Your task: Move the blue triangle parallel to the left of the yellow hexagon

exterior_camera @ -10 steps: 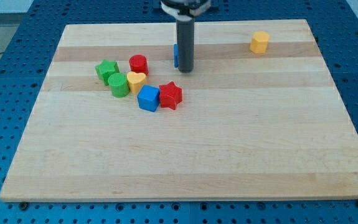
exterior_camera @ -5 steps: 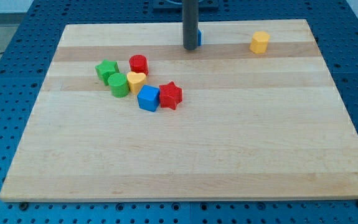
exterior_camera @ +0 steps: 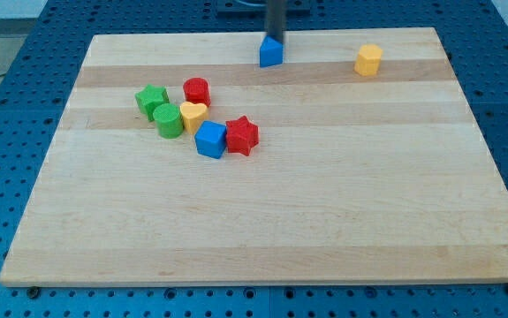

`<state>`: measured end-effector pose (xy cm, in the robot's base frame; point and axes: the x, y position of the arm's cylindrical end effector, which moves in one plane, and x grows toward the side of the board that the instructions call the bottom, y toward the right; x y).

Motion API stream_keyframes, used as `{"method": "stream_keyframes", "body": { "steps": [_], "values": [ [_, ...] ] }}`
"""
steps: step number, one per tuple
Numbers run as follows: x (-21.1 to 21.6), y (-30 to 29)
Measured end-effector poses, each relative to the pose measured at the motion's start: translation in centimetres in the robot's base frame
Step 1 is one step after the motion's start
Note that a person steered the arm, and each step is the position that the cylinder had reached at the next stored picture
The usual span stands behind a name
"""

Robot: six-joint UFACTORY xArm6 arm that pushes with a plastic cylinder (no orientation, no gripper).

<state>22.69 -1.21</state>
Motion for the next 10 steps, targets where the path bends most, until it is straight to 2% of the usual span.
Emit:
{"method": "stream_keyframes", "body": {
  "steps": [1,2,3,4,5,6,9,10],
  "values": [
    [2.1,1.0],
    [2.3,-2.9],
    [4.0,-4.0],
    [4.0,0.8],
    [4.2,2.3],
    [9.1,1.4],
    [13.9,5.5],
    [10.9,7.1]
  ]
}}
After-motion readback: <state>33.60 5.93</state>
